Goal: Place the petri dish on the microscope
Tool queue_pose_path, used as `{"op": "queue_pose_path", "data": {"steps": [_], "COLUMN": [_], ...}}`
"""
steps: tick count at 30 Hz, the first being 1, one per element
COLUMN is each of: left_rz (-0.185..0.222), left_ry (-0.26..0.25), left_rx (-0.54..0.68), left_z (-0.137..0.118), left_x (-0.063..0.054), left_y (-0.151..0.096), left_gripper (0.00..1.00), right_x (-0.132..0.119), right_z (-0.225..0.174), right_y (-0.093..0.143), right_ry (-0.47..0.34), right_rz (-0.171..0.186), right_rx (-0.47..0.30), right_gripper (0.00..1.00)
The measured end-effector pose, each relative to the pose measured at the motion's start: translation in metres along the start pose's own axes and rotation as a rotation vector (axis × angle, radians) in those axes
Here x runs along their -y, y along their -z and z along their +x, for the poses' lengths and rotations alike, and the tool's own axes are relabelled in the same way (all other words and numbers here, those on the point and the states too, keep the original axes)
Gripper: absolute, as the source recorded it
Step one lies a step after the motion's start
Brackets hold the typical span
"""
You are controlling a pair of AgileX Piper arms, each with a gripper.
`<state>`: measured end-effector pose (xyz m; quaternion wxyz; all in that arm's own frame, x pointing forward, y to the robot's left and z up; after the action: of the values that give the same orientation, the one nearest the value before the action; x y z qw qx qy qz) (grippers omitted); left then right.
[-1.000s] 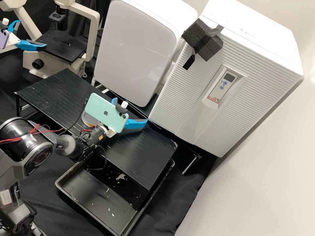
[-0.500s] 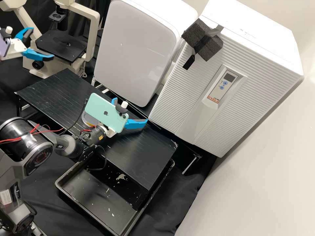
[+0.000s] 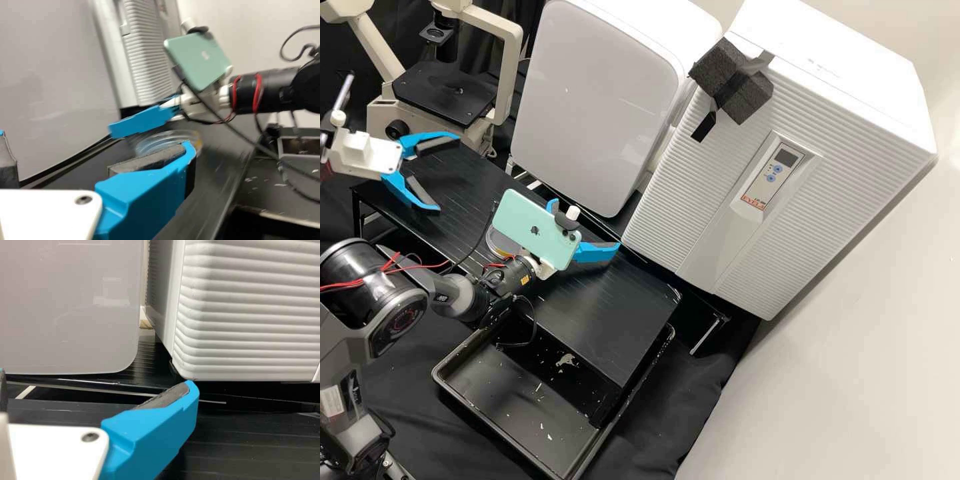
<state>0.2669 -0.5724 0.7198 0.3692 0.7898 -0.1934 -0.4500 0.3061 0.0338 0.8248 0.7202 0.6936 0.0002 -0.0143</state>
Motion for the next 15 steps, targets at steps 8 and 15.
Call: {"op": "queue_pose_path", "data": {"steps": [8, 15], "left_rz": [-0.073, -0.11], "left_ry": [0.034, 0.12], "left_rx": [0.08, 0.096], "left_z": [0.033, 0.051], "left_x": [-0.001, 0.012], "left_y": [0.005, 0.005], "left_gripper": [1.0, 1.0], "right_x": [0.0, 0.0], "right_z": [0.0, 0.0], "right_y": [0.0, 0.0], "right_ry": [0.0, 0.0], "right_rz": [0.0, 0.0], "right_rx": [0.0, 0.0], "right_gripper": [1.0, 1.0]}}
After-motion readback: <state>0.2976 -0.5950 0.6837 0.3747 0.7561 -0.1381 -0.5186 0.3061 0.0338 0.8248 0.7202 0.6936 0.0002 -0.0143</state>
